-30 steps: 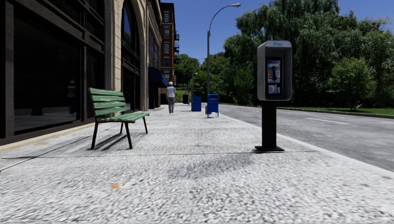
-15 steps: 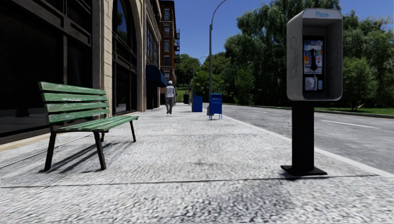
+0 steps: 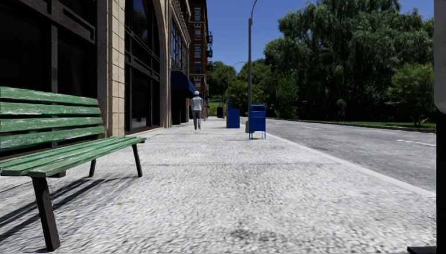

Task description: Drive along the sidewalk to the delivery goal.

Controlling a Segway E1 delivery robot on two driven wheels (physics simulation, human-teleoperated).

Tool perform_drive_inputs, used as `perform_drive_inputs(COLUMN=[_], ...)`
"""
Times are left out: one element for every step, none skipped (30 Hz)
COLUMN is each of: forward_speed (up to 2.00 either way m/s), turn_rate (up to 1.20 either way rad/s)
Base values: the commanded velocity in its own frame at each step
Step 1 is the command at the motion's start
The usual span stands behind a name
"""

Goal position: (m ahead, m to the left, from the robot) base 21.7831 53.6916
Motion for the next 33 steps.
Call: perform_drive_inputs(forward_speed=[2.00,2.00,2.00,2.00,2.00,2.00,2.00,2.00,2.00,2.00,2.00,2.00,2.00,2.00,2.00,2.00,2.00,2.00,2.00,2.00,2.00,2.00,2.00,2.00,2.00,2.00,2.00,2.00,2.00,2.00,2.00,2.00,2.00], turn_rate=[0.25,0.21,0.21,0.11,0.07,0.03,0.03,0.01,0.01,0.00,0.00,0.00,0.00,0.00,0.00,0.00,0.00,0.05,0.12,0.12,0.22,0.27,0.28,0.28,0.28,0.28,0.28,0.28,0.28,0.28,0.28,0.28,0.28])
